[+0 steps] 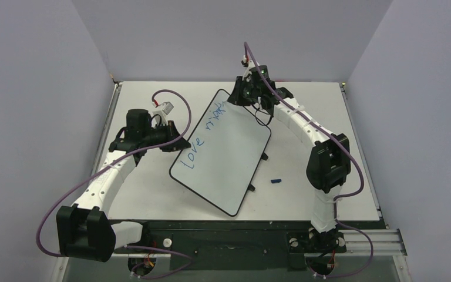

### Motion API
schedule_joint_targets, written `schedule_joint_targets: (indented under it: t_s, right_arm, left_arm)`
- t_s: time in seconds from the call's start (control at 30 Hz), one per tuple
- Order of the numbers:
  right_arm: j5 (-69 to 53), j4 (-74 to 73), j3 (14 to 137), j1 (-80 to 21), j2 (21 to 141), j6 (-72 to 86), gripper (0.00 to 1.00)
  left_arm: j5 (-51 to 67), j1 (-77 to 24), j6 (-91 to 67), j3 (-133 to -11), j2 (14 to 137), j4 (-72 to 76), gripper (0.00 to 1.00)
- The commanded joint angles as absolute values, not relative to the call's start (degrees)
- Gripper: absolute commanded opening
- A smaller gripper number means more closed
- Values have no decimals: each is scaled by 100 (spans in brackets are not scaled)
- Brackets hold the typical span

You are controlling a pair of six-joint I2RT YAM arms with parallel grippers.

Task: Write a sentence on the whiteboard

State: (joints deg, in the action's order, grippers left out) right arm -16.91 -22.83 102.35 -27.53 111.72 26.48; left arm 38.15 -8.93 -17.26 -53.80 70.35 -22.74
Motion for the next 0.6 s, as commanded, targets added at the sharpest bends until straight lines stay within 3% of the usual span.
schedule_joint_targets:
  t_s: [0.0,0.57]
  right_arm:
    - [-1611,-2191,10571,-2736,11323,2718,0]
    - [-1649,-2241,10225,-2912,11024,2622,0]
  left_arm:
    - [3933,-1008,-1230,-5599,7007,-2057,0]
    - [3942,-1003,-1230,-5606,6958,-2057,0]
